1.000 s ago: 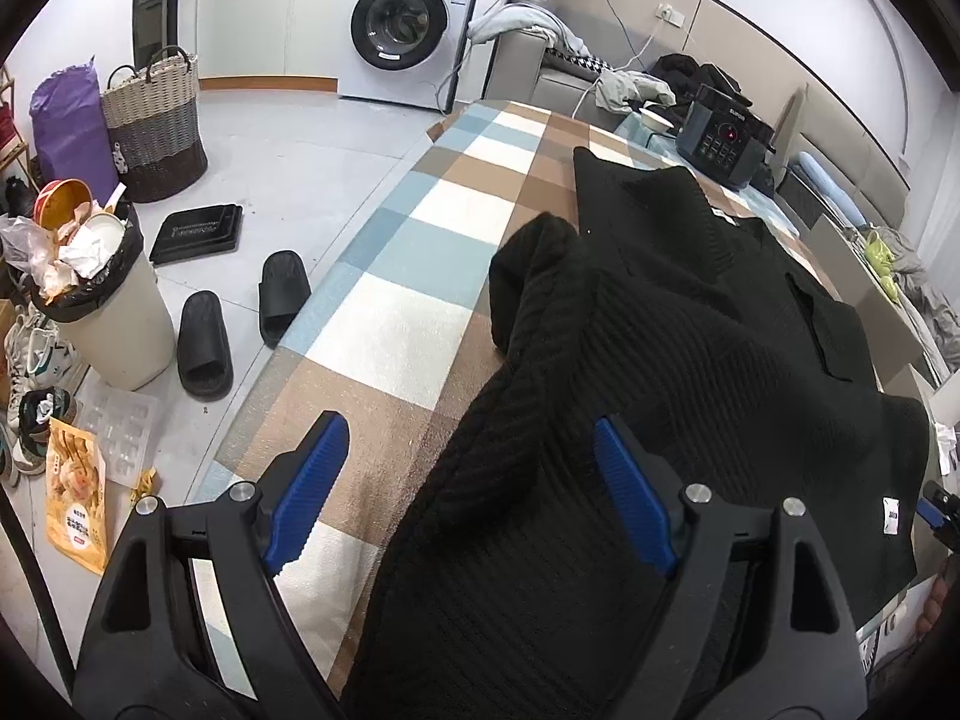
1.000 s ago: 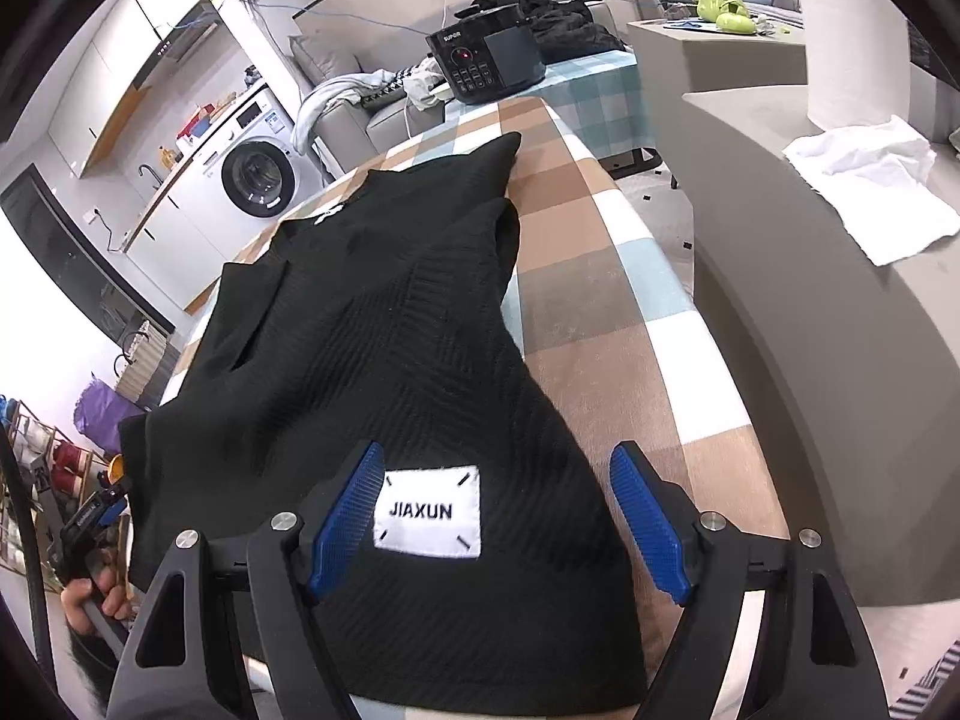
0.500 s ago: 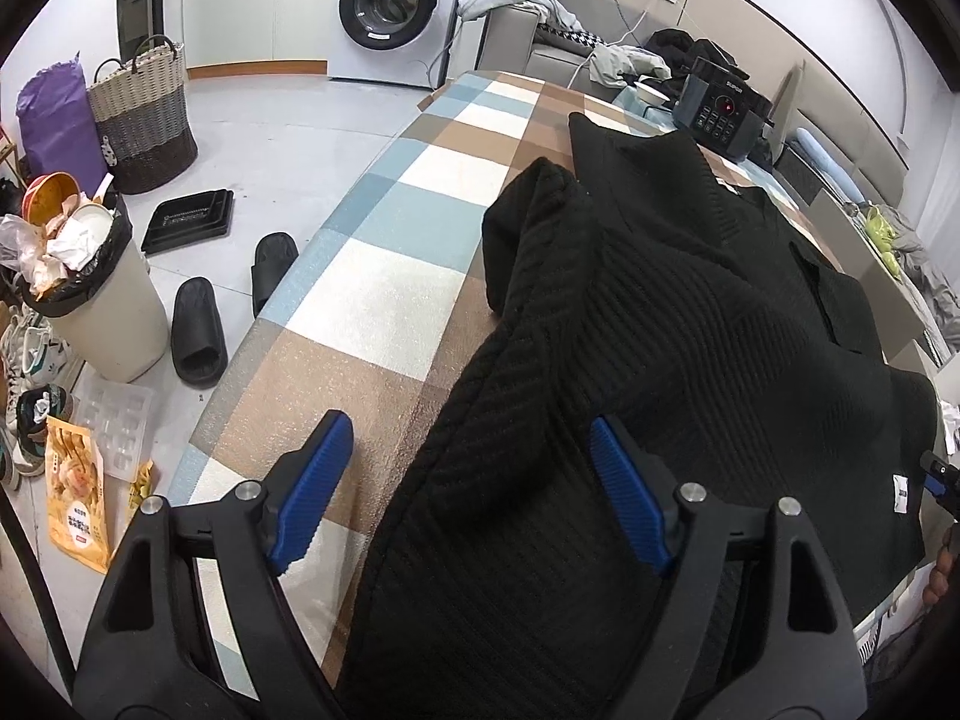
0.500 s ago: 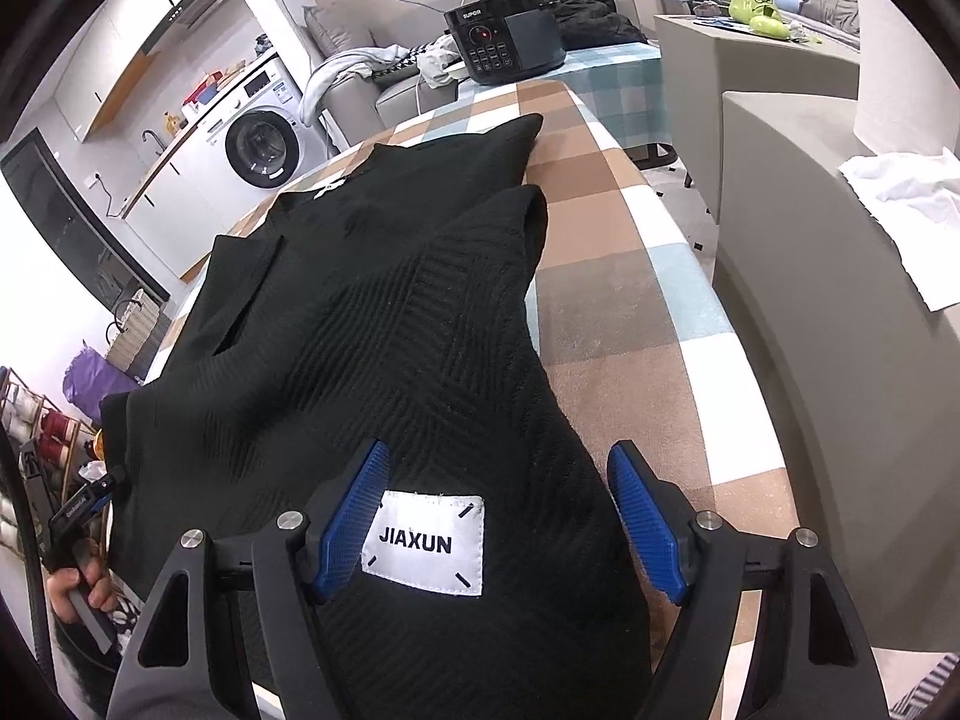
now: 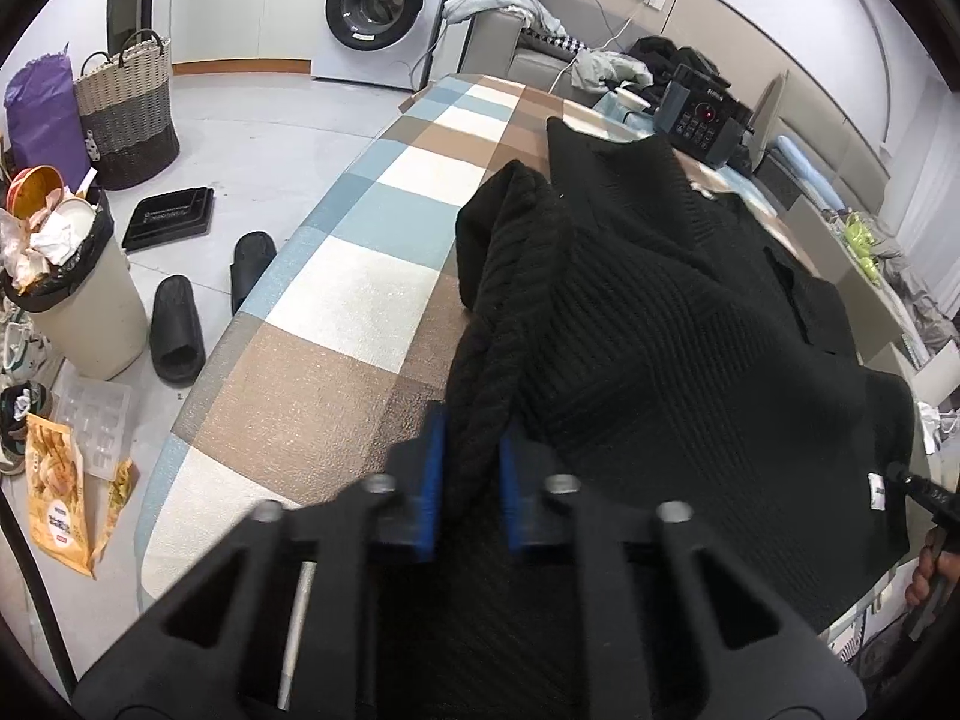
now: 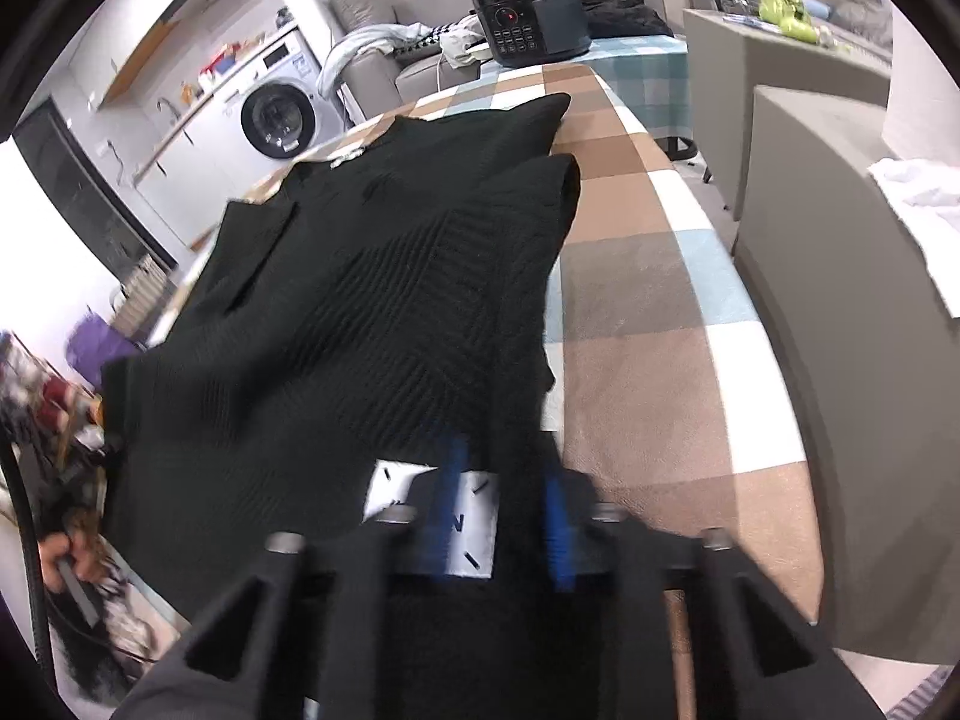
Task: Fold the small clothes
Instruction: 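Grasp the shirt hem with the left gripper while the right gripper grasps near the label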
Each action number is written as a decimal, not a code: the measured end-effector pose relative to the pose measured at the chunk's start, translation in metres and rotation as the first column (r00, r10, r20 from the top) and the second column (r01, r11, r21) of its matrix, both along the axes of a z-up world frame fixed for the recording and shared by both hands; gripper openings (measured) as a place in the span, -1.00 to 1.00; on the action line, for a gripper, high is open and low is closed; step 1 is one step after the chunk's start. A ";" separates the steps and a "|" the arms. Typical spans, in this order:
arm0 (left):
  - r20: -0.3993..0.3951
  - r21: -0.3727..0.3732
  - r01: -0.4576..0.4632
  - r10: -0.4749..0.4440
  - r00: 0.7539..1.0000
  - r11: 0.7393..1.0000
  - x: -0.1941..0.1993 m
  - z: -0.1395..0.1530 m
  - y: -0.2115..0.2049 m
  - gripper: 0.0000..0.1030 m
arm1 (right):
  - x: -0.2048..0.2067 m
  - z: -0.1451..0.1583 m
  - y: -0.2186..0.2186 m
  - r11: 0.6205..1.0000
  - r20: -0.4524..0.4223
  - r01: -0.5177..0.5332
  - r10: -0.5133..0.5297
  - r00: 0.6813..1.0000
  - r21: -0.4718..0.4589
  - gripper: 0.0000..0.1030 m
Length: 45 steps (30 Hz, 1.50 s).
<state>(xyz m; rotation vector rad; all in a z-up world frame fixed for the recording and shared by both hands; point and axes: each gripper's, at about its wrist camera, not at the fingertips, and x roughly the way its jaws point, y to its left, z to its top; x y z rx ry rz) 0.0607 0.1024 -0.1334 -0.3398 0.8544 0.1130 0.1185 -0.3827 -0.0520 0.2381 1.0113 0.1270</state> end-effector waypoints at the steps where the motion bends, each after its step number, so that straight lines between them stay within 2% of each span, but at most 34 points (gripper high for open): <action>1: 0.014 -0.002 -0.001 0.001 1.000 1.000 -0.002 0.002 0.000 -0.89 | -0.003 0.001 0.001 1.000 0.013 -0.006 0.006 1.000 -0.015 -0.82; 8: 0.120 0.009 0.011 -0.012 0.993 1.000 -0.015 0.028 -0.006 -0.94 | -0.026 0.035 -0.006 0.999 0.169 -0.008 0.002 0.986 0.039 -0.86; 12: 0.180 -0.023 -0.002 0.006 0.984 1.000 -0.019 0.048 -0.002 -0.94 | -0.031 0.057 -0.009 0.997 0.263 -0.003 -0.019 0.965 0.082 -0.87; 20: 0.240 -0.024 -0.008 0.013 0.971 1.000 -0.002 0.074 0.007 -0.94 | -0.007 0.070 -0.019 0.986 0.334 0.087 -0.131 0.933 0.141 -0.88; 24: 0.239 -0.034 -0.015 0.023 0.971 0.999 0.030 0.078 0.009 -0.94 | 0.018 0.065 -0.027 0.968 0.325 0.173 -0.225 0.918 0.182 -0.88; 26: 0.235 -0.010 -0.022 0.024 0.972 1.000 0.046 0.079 0.007 -0.94 | 0.032 0.061 -0.028 0.960 0.312 0.203 -0.255 0.915 0.192 -0.88; 31: 0.173 -0.002 -0.046 0.046 0.984 0.999 0.091 0.061 0.006 -0.94 | 0.064 0.039 -0.024 0.961 0.244 0.230 -0.263 0.934 0.156 -0.86; 33: 0.137 0.002 -0.043 0.042 0.990 0.999 0.103 0.051 0.003 -0.93 | 0.073 0.029 -0.025 0.962 0.194 0.233 -0.259 0.946 0.144 -0.66; 34: 0.125 0.002 -0.043 0.043 0.991 0.999 0.106 0.047 0.002 -0.92 | 0.075 0.026 -0.026 0.962 0.171 0.226 -0.251 0.953 0.153 -0.41; 35: 0.112 0.008 -0.047 0.046 0.993 0.999 0.107 0.044 0.001 -0.81 | 0.074 0.023 -0.027 0.962 0.163 0.212 -0.239 0.957 0.170 -0.10; 36: 0.097 0.019 -0.046 0.044 0.994 0.999 0.108 0.040 0.000 -0.70 | 0.071 0.022 -0.029 0.962 0.168 0.208 -0.237 0.957 0.177 0.01; 37: 0.076 0.026 -0.045 0.043 0.996 0.999 0.108 0.036 -0.001 -0.29 | 0.067 0.021 -0.030 0.964 0.171 0.206 -0.235 0.957 0.170 0.13; 38: 0.056 0.024 -0.063 0.062 0.997 0.998 0.107 0.031 0.000 0.11 | 0.065 0.020 -0.031 0.966 0.164 0.200 -0.226 0.960 0.163 0.14; 39: 0.060 0.013 -0.068 0.067 0.996 0.998 0.104 0.029 0.001 0.21 | 0.063 0.017 -0.033 0.968 0.148 0.192 -0.216 0.965 0.160 0.14; 41: 0.074 -0.006 -0.061 0.061 0.995 0.998 0.097 0.022 0.002 0.23 | 0.061 0.008 -0.036 0.964 0.105 0.181 -0.203 0.973 0.193 0.14; 42: 0.056 0.003 -0.053 0.053 0.997 0.999 0.096 0.018 0.001 0.23 | 0.062 0.003 -0.037 0.961 0.085 0.171 -0.193 0.978 0.219 0.14; 45: 0.009 0.010 -0.033 0.033 0.999 0.999 0.099 0.003 -0.004 0.23 | 0.064 -0.005 -0.033 0.963 0.062 0.162 -0.179 0.982 0.216 0.14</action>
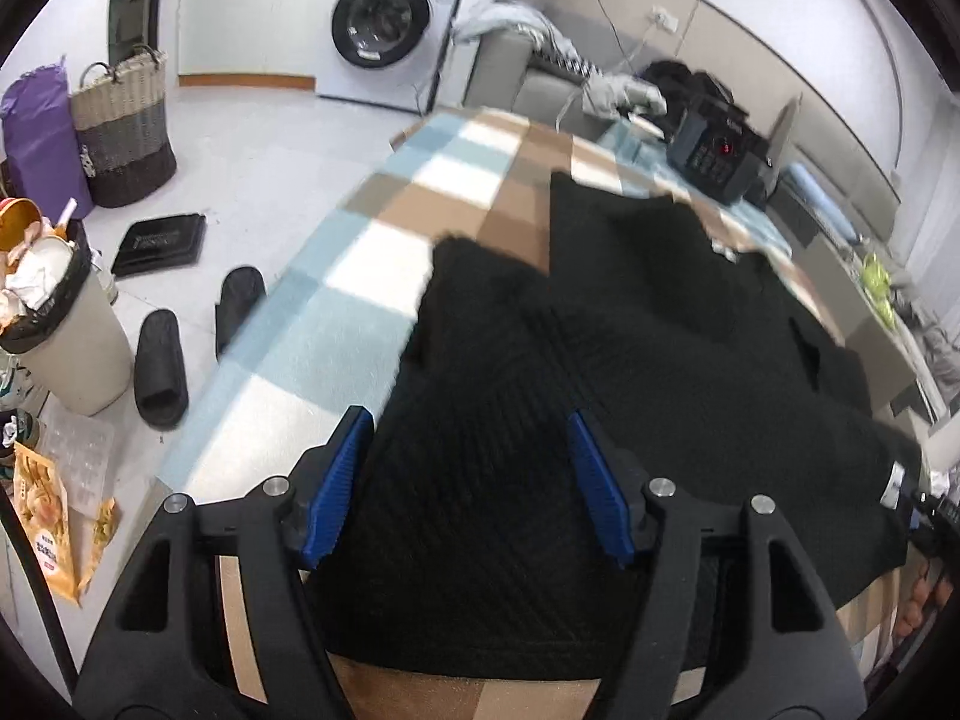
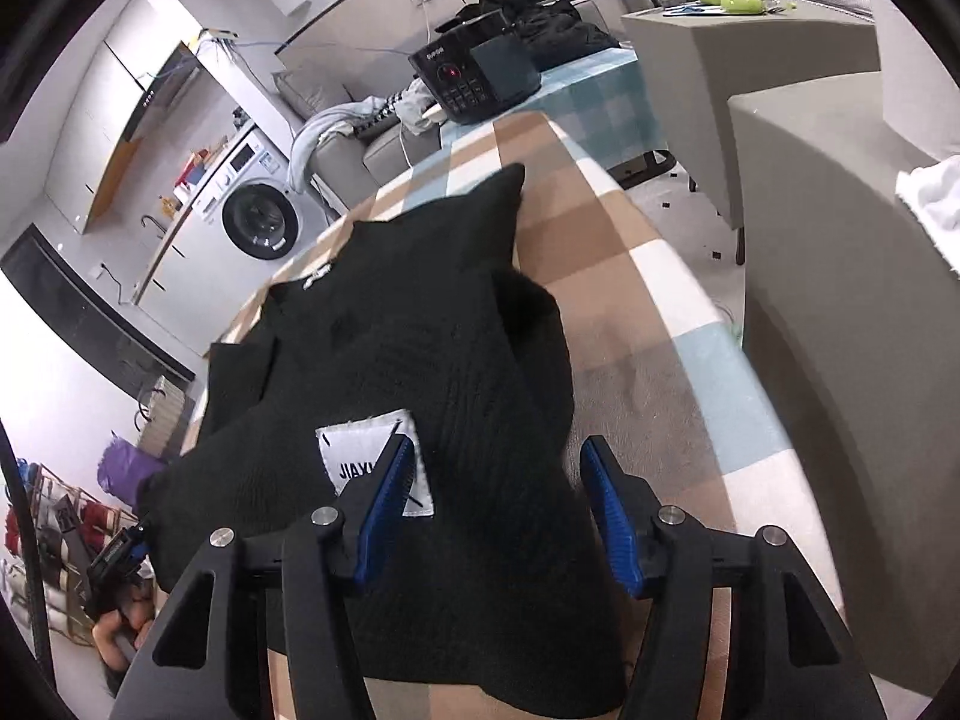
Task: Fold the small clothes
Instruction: 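Grasp the shirt hem with the left gripper while the right gripper grasps near the label, then lift the held hem with both grippers, fold it over the shirt body, open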
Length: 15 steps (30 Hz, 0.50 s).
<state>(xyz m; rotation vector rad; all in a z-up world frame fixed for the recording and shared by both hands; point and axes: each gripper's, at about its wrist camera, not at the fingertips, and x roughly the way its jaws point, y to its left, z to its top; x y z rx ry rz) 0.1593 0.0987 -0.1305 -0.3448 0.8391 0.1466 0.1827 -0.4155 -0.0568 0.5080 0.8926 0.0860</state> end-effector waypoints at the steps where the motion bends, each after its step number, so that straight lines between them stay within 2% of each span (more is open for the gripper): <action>1: -0.015 0.001 0.005 -0.005 1.000 1.000 0.002 -0.004 -0.002 0.23 | 0.001 -0.001 0.002 1.000 -0.003 -0.001 0.001 1.000 0.006 0.14; 6: -0.019 0.003 0.010 -0.010 1.000 1.000 0.009 -0.009 -0.007 0.23 | 0.007 -0.009 0.007 0.999 -0.020 0.015 -0.014 1.000 0.036 0.14; 7: -0.010 -0.012 0.016 -0.017 1.000 1.000 0.010 -0.011 -0.007 0.17 | 0.008 -0.009 0.007 0.999 -0.021 0.020 -0.019 1.000 0.043 0.13; 9: 0.001 -0.025 0.035 -0.035 0.999 0.999 0.013 -0.012 -0.007 -0.14 | 0.010 -0.010 0.010 0.999 -0.012 0.017 -0.017 1.000 0.032 0.10; 11: -0.002 -0.019 0.064 -0.064 0.998 0.998 0.016 -0.013 -0.013 -0.58 | 0.013 -0.011 0.013 1.000 -0.014 -0.001 0.001 1.000 0.024 -0.17; 14: -0.005 0.037 0.093 -0.093 0.996 0.995 0.018 -0.012 -0.026 -0.65 | 0.016 -0.012 0.017 1.000 -0.019 -0.016 0.017 1.000 0.024 -0.45; 15: -0.006 0.047 0.101 -0.101 0.995 0.994 0.019 -0.011 -0.028 -0.65 | 0.016 -0.011 0.019 1.000 -0.015 -0.025 0.025 1.000 0.010 -0.48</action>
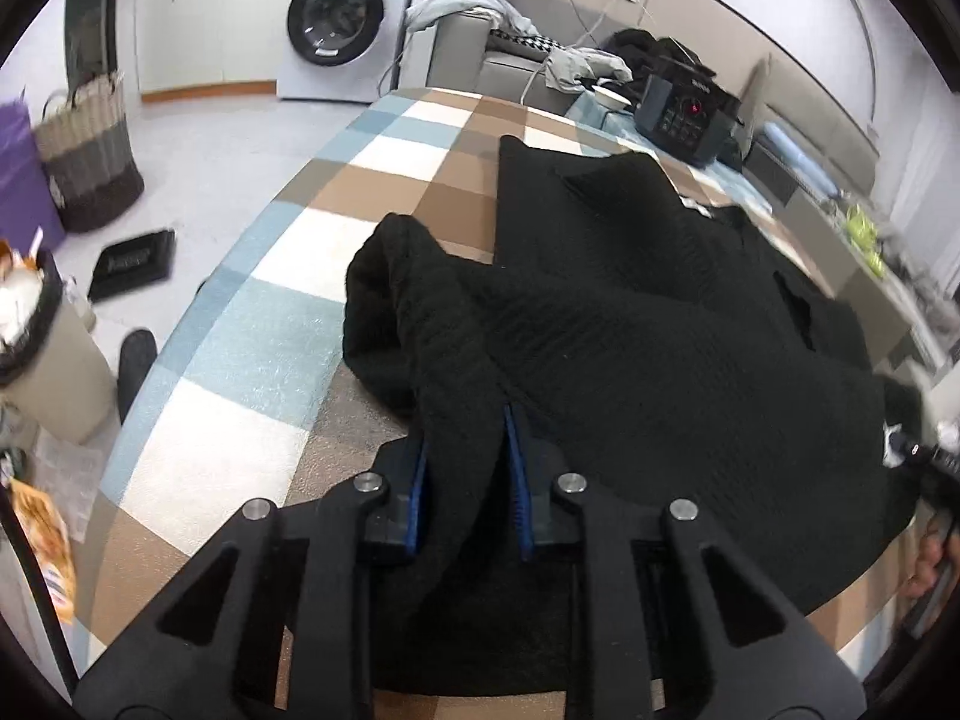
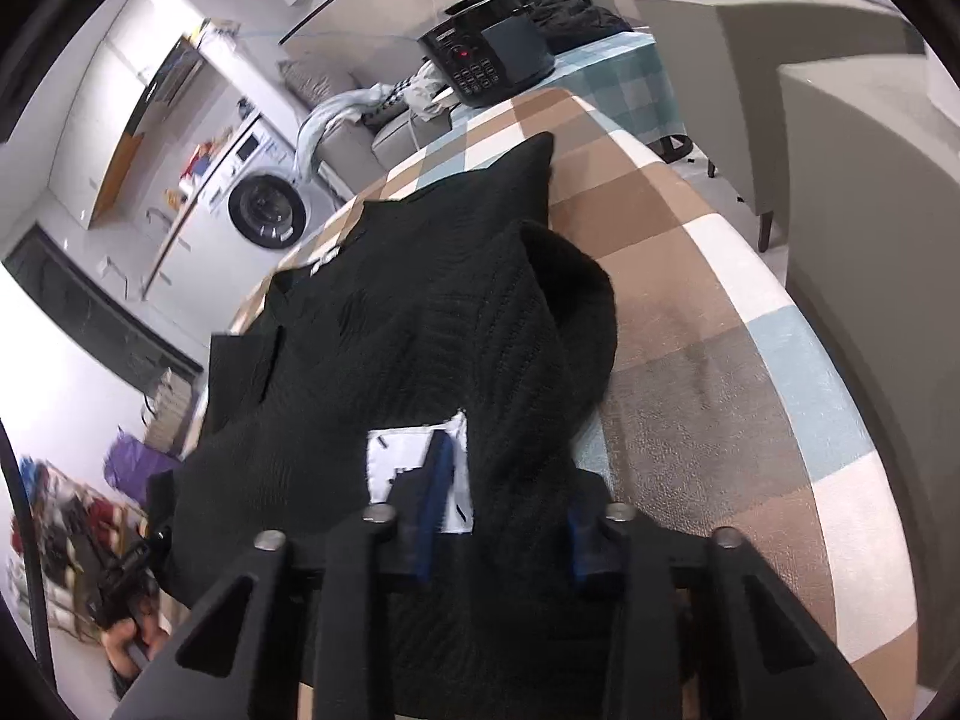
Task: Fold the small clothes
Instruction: 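Lift the held hem with both grippers, fold it over the shirt body, open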
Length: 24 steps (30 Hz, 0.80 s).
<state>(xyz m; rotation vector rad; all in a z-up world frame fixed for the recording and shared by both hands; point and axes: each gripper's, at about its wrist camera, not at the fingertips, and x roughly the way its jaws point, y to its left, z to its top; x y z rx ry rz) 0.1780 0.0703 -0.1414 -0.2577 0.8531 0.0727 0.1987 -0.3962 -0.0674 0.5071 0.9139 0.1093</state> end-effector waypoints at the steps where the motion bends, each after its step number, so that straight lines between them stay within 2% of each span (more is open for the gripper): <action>1: -0.001 -0.003 0.004 -0.004 1.000 1.000 -0.001 0.001 -0.001 -0.66 | -0.001 0.001 0.002 1.000 0.003 -0.004 0.004 1.000 -0.004 -0.55; 4: -0.003 -0.023 0.010 -0.010 1.000 1.000 -0.006 0.001 0.000 -0.67 | -0.002 0.003 0.006 1.000 -0.002 -0.014 0.014 1.000 -0.026 -0.57; 11: -0.005 -0.023 0.020 -0.020 1.000 1.000 -0.035 0.002 -0.003 -0.67 | -0.022 0.001 -0.001 1.000 -0.019 -0.001 0.002 1.000 0.020 -0.57; 18: -0.005 -0.018 0.009 -0.009 1.000 1.000 -0.083 0.008 -0.003 -0.67 | -0.066 0.004 -0.004 0.999 -0.033 0.006 -0.004 0.999 0.049 -0.57; 24: 0.000 -0.037 0.009 -0.009 1.000 0.999 -0.121 0.015 0.002 -0.67 | -0.097 0.017 -0.004 0.999 -0.006 0.003 -0.003 1.000 0.048 -0.57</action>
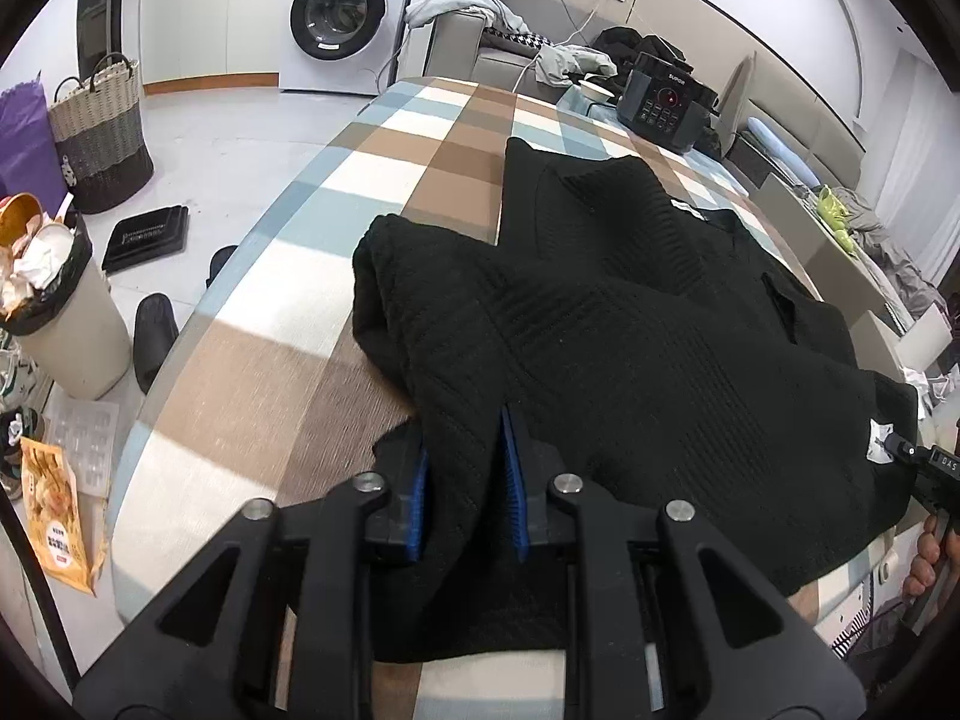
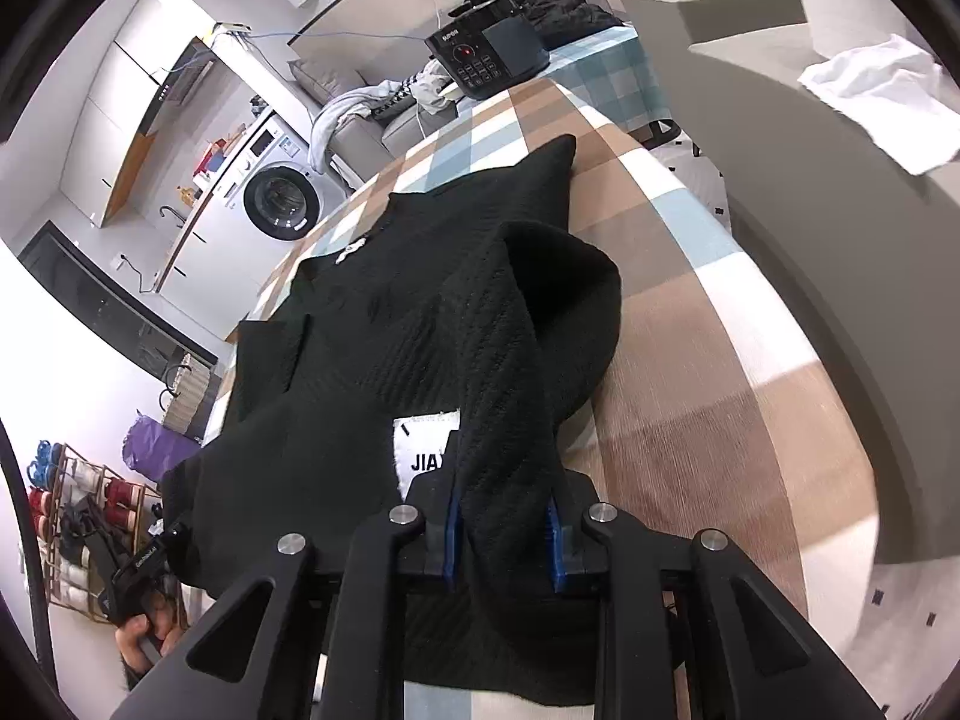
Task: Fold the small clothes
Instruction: 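Lift the held hem with both grippers, fold it over the shirt body, open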
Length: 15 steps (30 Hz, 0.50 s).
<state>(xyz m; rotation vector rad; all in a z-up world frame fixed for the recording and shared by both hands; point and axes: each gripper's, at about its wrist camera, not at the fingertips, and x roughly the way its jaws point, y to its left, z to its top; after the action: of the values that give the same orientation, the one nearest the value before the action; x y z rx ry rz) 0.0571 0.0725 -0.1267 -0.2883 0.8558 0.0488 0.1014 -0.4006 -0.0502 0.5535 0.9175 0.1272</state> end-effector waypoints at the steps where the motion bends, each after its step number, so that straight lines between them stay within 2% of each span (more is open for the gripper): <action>1: 0.001 -0.001 -0.002 0.002 1.000 1.000 -0.003 0.001 0.000 -0.67 | -0.002 0.000 -0.002 1.000 0.003 0.007 -0.007 1.000 -0.001 -0.55; 3: 0.002 -0.002 -0.014 0.014 1.000 1.000 -0.008 0.003 0.001 -0.64 | -0.004 -0.002 -0.007 1.000 -0.011 0.021 -0.021 1.000 0.011 -0.53; 6: -0.011 0.006 -0.047 0.047 0.999 0.999 -0.011 0.005 0.003 -0.47 | -0.005 -0.003 -0.013 0.999 -0.027 0.038 -0.037 0.999 0.027 -0.31; 7: -0.012 0.006 -0.053 0.053 0.999 0.999 -0.012 0.006 0.003 -0.39 | -0.007 -0.003 -0.014 0.999 -0.023 0.039 -0.038 0.999 0.030 -0.19; 8: -0.012 0.009 -0.058 0.058 0.998 0.998 -0.015 0.007 0.003 -0.34 | -0.008 -0.001 -0.015 0.999 -0.017 0.036 -0.036 0.999 0.034 -0.15; 12: -0.015 0.021 -0.095 0.096 0.995 0.995 -0.020 0.008 0.005 -0.28 | -0.014 0.005 -0.018 0.999 -0.006 0.033 -0.033 0.999 0.023 -0.15; 15: -0.016 -0.015 -0.121 0.121 0.992 0.992 -0.025 0.008 0.009 -0.17 | -0.017 0.009 -0.022 0.999 0.010 0.042 -0.043 0.999 0.029 -0.15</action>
<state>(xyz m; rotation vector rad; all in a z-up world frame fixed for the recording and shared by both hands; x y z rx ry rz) 0.0318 0.0814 -0.1185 -0.3555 0.8532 0.1575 0.0847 -0.4226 -0.0415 0.5980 0.8943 0.1051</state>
